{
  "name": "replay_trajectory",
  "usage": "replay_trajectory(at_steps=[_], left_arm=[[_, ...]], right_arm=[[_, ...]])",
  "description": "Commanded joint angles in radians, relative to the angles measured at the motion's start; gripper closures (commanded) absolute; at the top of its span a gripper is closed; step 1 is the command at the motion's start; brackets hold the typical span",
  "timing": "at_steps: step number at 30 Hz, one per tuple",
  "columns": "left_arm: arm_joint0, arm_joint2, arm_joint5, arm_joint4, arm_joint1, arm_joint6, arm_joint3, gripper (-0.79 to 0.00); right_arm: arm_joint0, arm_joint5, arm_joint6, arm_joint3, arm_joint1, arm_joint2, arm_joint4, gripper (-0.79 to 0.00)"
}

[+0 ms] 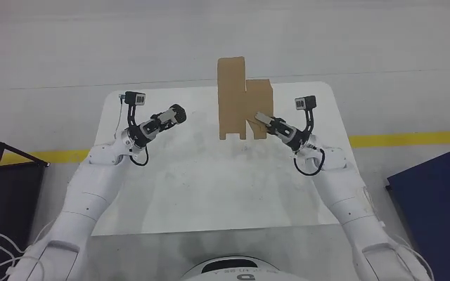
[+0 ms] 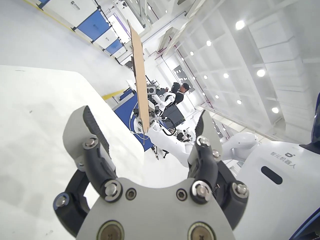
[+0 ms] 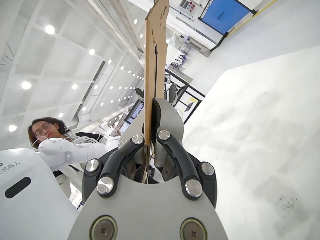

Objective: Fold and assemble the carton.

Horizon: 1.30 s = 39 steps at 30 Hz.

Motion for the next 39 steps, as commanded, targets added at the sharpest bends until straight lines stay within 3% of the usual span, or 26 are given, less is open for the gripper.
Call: replay_trajectory(at_steps=[1, 6, 13, 18, 24, 25, 27, 29, 32, 34, 36, 39], left_arm=[[0.0, 0.0, 0.0, 0.0, 0.0, 0.0, 0.0, -0.785], [0.0, 0.0, 0.0, 0.0, 0.0, 0.0, 0.0, -0.785], [0.0, 0.0, 0.0, 0.0, 0.0, 0.0, 0.0, -0.785], [0.0, 0.0, 0.0, 0.0, 0.0, 0.0, 0.0, -0.785], [0.0, 0.0, 0.0, 0.0, 0.0, 0.0, 0.0, -0.785], [0.0, 0.0, 0.0, 0.0, 0.0, 0.0, 0.0, -0.785], [0.0, 0.0, 0.0, 0.0, 0.0, 0.0, 0.0, -0.785], [0.0, 0.0, 0.0, 0.0, 0.0, 0.0, 0.0, -0.785], [0.0, 0.0, 0.0, 0.0, 0.0, 0.0, 0.0, -0.785], [0.0, 0.0, 0.0, 0.0, 0.0, 0.0, 0.0, -0.785], [0.0, 0.0, 0.0, 0.0, 0.0, 0.0, 0.0, -0.785], [0.0, 0.0, 0.0, 0.0, 0.0, 0.0, 0.0, -0.785]], right_arm=[[0.0, 0.0, -0.001, 0.0, 0.0, 0.0, 0.0, 0.0], [0.011, -0.045, -0.039, -0.019, -0.009, -0.045, -0.084, 0.0], [0.02, -0.239, -0.145, -0.098, -0.013, -0.043, -0.237, 0.0], [0.0, -0.239, -0.268, -0.183, -0.019, -0.019, -0.329, 0.0], [0.005, -0.239, -0.323, -0.183, -0.023, -0.035, -0.382, 0.0], [-0.001, -0.239, -0.341, -0.172, -0.026, -0.049, -0.337, 0.0], [0.005, -0.239, -0.329, -0.131, -0.033, -0.107, -0.103, 0.0], [0.026, -0.153, -0.23, -0.09, -0.037, -0.162, 0.311, 0.0], [0.052, 0.065, 0.088, -0.014, -0.037, -0.114, 0.887, 0.0], [0.059, 0.246, 0.291, 0.058, -0.043, -0.076, 1.145, 0.0], [0.075, 0.37, 0.422, 0.128, -0.052, -0.058, 1.276, 0.0], [0.103, 0.537, 0.498, 0.187, -0.066, -0.055, 1.393, 0.0]])
